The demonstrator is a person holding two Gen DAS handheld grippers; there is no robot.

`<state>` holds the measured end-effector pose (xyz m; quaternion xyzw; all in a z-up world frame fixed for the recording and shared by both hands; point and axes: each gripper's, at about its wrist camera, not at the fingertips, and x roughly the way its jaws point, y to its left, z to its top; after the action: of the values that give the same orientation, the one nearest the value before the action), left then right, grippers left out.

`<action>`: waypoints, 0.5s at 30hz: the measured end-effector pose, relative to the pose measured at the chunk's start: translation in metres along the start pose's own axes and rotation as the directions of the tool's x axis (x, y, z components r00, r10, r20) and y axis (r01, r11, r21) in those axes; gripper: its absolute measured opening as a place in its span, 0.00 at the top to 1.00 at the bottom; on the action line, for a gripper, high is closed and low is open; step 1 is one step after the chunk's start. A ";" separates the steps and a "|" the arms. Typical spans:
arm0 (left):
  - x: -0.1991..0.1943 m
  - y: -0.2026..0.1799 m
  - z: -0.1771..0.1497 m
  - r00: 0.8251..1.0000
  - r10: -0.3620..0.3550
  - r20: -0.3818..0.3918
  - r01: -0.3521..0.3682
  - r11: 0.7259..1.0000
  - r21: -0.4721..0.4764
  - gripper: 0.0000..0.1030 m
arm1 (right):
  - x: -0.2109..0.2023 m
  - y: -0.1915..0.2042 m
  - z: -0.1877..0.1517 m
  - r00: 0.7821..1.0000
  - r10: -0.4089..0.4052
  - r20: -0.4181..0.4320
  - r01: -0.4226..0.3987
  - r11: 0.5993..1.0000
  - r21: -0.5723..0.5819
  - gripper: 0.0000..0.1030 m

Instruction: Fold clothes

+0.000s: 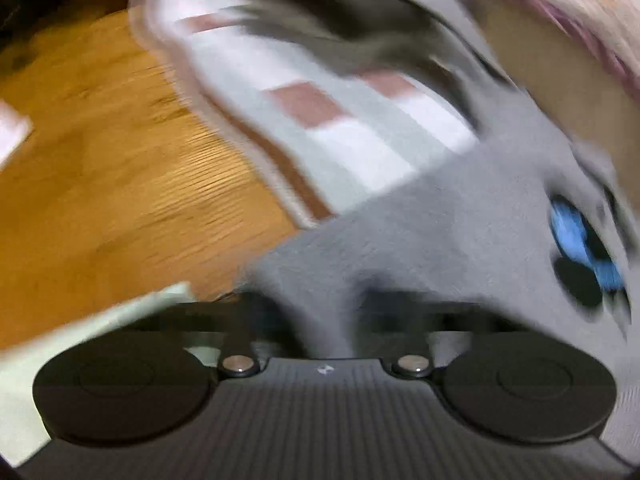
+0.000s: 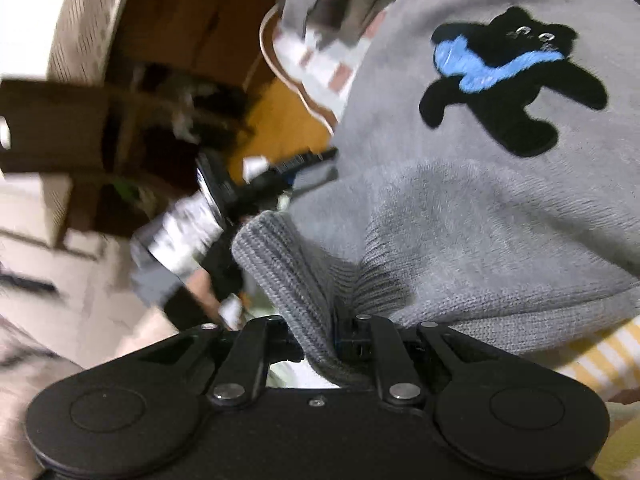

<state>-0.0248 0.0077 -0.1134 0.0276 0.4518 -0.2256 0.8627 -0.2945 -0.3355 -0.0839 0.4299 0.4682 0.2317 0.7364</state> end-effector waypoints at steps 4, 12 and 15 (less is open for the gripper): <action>-0.059 -0.016 0.007 0.981 0.053 0.189 -0.069 0.994 0.080 0.97 | -0.019 0.003 0.011 1.000 0.017 0.023 -0.017 1.000 -0.007 0.86; -0.082 -0.004 -0.012 0.972 0.182 0.151 -0.193 0.979 0.064 0.98 | 0.025 0.022 -0.027 0.984 -0.111 -0.141 0.089 0.985 -0.150 0.86; -0.041 0.001 -0.025 0.982 0.188 0.018 -0.188 0.982 0.016 0.97 | 0.055 0.019 -0.037 0.954 -0.244 -0.174 0.209 0.958 -0.198 0.84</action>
<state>-0.0636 0.0301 -0.0956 0.0762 0.4381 -0.1473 0.8835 -0.3015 -0.2692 -0.1013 0.2808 0.5627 0.2275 0.7435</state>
